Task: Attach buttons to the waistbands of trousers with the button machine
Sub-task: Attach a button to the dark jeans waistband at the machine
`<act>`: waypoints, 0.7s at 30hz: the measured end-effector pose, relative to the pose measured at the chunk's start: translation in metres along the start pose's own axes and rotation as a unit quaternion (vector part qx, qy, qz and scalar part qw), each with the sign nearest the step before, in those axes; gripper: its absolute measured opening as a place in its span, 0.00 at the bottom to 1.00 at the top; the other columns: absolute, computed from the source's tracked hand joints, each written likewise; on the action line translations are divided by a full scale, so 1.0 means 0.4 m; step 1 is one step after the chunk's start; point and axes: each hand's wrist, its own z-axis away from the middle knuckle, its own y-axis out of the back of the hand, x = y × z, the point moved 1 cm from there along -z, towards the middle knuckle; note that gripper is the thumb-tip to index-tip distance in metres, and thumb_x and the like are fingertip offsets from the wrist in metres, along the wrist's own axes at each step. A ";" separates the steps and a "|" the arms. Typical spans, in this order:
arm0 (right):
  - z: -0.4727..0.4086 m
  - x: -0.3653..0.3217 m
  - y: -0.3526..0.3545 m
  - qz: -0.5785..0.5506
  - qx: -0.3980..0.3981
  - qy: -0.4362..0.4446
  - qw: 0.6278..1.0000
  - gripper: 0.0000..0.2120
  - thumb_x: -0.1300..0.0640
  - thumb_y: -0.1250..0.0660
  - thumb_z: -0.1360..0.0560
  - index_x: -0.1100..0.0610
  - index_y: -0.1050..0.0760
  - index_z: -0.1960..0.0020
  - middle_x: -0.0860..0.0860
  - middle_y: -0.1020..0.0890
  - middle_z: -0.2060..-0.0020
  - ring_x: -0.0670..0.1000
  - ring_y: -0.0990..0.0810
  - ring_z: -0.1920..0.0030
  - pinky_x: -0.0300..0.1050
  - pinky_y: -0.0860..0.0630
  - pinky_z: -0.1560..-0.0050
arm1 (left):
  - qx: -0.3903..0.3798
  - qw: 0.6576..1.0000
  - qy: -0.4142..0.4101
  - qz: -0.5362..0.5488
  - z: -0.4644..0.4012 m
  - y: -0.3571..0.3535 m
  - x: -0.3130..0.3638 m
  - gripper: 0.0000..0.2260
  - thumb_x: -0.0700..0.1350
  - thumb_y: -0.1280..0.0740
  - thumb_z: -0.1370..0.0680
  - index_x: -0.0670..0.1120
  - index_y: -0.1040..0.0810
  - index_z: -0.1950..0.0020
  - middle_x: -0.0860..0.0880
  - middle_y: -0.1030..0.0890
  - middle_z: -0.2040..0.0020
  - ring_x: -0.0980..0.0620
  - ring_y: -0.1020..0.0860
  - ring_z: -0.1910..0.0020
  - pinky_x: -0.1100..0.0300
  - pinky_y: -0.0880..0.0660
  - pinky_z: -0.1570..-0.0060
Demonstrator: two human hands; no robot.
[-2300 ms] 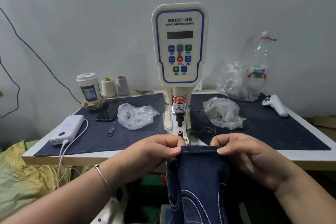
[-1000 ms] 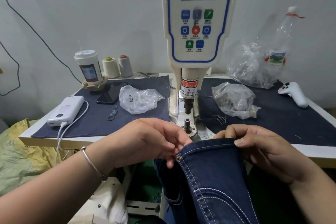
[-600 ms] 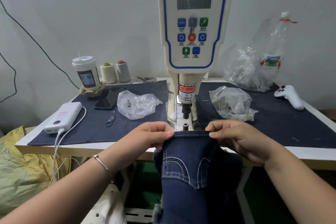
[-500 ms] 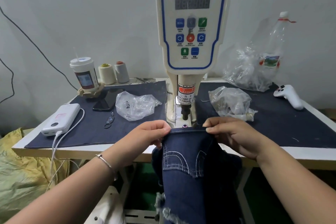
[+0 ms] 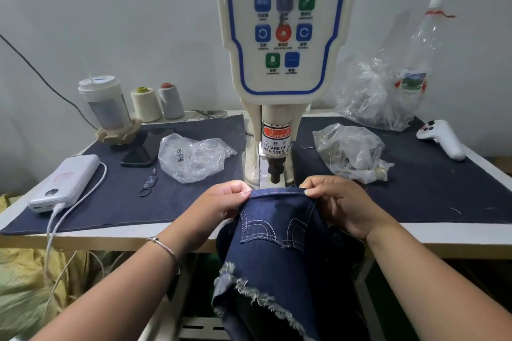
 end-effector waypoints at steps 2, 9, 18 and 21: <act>-0.006 0.007 0.003 -0.009 -0.002 0.009 1.000 0.04 0.60 0.33 0.36 0.60 0.26 0.63 0.58 0.32 0.65 0.54 0.38 0.67 0.58 0.56 0.60 | -0.005 1.000 0.000 0.021 -0.005 0.000 -0.011 0.08 0.50 0.35 0.25 0.52 0.23 0.63 0.47 0.29 0.64 0.51 0.35 0.63 0.59 0.38 0.63; -0.013 0.029 0.012 -0.019 -0.010 0.026 0.999 0.02 0.60 0.34 0.35 0.59 0.25 0.65 0.57 0.32 0.65 0.54 0.37 0.67 0.52 0.50 0.66 | -0.020 0.993 0.002 0.112 -0.009 -0.005 -0.042 0.08 0.46 0.31 0.24 0.48 0.22 0.63 0.51 0.25 0.67 0.58 0.27 0.70 0.69 0.30 0.72; -0.013 0.032 0.006 -0.039 0.013 0.031 0.999 0.02 0.62 0.33 0.36 0.60 0.26 0.65 0.56 0.29 0.68 0.53 0.34 0.67 0.48 0.44 0.67 | 0.004 0.994 0.013 0.107 -0.008 -0.007 -0.041 0.06 0.48 0.32 0.26 0.47 0.23 0.62 0.47 0.28 0.65 0.53 0.31 0.66 0.63 0.35 0.67; -0.013 0.030 0.006 -0.046 0.020 0.029 0.998 0.03 0.63 0.32 0.38 0.59 0.25 0.65 0.55 0.28 0.68 0.53 0.33 0.67 0.48 0.43 0.67 | 0.003 0.993 0.015 0.113 -0.010 -0.006 -0.042 0.06 0.48 0.32 0.27 0.47 0.22 0.62 0.48 0.27 0.65 0.53 0.31 0.66 0.64 0.34 0.68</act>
